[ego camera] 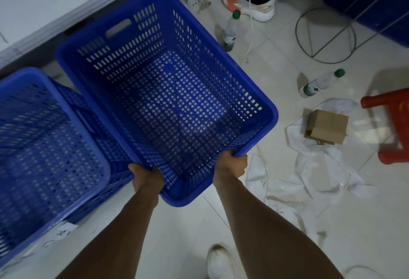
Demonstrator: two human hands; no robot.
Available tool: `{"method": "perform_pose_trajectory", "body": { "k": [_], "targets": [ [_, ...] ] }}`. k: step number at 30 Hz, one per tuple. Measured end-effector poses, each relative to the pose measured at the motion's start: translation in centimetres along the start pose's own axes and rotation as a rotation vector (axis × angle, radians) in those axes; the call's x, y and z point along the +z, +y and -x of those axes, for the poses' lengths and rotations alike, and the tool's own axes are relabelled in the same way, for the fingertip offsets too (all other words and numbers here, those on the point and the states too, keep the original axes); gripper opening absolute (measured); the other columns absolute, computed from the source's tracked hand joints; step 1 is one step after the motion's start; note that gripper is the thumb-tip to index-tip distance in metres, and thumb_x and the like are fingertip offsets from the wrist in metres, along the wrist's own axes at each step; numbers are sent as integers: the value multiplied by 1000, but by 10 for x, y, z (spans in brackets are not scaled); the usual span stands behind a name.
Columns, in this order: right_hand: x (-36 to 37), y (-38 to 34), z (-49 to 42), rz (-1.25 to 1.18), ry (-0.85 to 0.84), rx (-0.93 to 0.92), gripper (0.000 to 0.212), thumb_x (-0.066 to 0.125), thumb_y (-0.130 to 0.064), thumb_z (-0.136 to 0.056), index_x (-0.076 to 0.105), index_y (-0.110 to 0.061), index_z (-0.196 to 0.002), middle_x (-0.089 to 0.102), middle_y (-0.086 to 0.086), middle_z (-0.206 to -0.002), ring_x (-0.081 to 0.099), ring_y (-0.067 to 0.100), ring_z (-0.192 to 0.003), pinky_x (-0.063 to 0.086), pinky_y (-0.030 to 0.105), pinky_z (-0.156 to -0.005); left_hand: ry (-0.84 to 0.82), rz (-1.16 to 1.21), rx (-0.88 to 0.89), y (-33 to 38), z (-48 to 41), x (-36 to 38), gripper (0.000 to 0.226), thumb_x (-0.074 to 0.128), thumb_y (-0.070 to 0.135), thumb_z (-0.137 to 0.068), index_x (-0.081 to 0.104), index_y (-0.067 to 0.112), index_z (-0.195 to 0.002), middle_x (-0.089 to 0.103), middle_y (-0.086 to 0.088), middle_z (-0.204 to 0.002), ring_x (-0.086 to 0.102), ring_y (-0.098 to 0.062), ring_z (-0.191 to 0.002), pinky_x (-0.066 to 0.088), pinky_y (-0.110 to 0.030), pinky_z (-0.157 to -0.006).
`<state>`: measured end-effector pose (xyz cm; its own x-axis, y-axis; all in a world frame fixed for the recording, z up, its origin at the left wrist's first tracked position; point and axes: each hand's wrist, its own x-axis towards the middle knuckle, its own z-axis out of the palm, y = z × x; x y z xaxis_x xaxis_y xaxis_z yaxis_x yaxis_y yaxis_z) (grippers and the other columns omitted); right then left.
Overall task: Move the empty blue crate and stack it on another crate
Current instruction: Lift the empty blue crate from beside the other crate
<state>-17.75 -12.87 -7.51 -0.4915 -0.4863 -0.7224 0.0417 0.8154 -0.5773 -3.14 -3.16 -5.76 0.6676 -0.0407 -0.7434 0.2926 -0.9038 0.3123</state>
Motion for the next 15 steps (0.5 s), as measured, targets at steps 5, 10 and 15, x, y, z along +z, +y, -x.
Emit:
{"method": "perform_pose_trajectory", "body": {
  "k": [5,10,15],
  "targets": [
    [-11,-9,-5,-123,-108,163,32,64,-37,-93,58,-13,-113,68,3,-97,62,16,-69,54,29,-59,-85,200,-60,3,-11,-10,51,65,13,-77,51,10,-126,63,-17,-115,63,-36,-94,57,-55,-89],
    [-28,-20,-5,-138,-137,151,29,61,-25,-94,59,-7,-117,64,9,-90,55,16,-56,43,20,-36,-127,491,-183,16,-11,-19,46,68,6,-80,55,8,-124,59,-11,-95,55,-27,-74,55,-46,-78],
    [-41,-26,2,-176,-108,160,26,62,-26,-88,61,-7,-105,63,12,-82,50,18,-47,39,24,-37,-87,439,-166,42,-13,-22,58,68,17,-90,45,10,-142,61,-15,-116,60,-39,-93,45,-38,-77]
  ]
}}
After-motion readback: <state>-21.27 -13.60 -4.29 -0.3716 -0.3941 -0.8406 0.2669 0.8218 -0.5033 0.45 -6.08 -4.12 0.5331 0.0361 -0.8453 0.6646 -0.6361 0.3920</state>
